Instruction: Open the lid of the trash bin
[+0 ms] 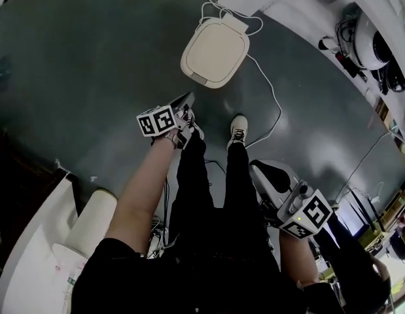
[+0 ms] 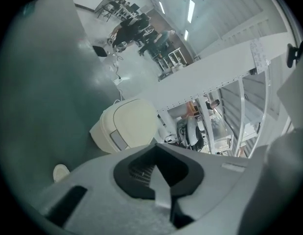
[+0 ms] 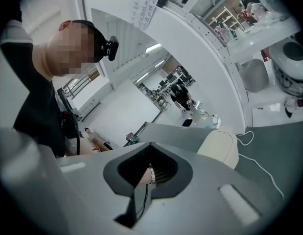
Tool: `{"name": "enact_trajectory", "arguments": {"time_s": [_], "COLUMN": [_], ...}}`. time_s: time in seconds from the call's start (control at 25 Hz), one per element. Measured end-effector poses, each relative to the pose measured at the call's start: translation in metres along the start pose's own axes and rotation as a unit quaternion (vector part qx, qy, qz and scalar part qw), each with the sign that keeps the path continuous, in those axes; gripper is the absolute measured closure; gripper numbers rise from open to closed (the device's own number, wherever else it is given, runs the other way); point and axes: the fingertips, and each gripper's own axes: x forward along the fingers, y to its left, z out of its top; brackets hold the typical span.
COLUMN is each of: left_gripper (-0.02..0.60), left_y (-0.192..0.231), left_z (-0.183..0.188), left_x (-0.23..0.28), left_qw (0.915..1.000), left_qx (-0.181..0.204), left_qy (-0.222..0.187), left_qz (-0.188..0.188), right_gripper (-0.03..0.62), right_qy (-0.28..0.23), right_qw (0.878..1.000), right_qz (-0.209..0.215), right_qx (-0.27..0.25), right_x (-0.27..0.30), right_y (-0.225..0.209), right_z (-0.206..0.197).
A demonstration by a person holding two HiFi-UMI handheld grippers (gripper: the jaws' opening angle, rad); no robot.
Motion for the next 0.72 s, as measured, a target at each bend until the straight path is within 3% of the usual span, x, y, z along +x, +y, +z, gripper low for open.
{"name": "enact_trajectory", "arguments": {"time_s": [0.56,0.72], "left_gripper": [0.533,0.509], "left_y": [0.086,0.098], "left_z": [-0.013,-0.013], "left_x": [0.064,0.077], "left_qw": [0.9968,0.9959], "left_qx": [-0.023,-0.036], "left_qy": [0.020,0.022], "left_qz": [0.074,0.079], "right_gripper": [0.586,0.586], "right_qy": [0.018,0.023], "right_qw": [0.999,0.998], "right_qz": [-0.012,-0.016], "right_qx": [0.050,0.060], "right_x": [0.005,0.005], "right_y": [-0.046,-0.055], "right_z": [-0.045,-0.054]}}
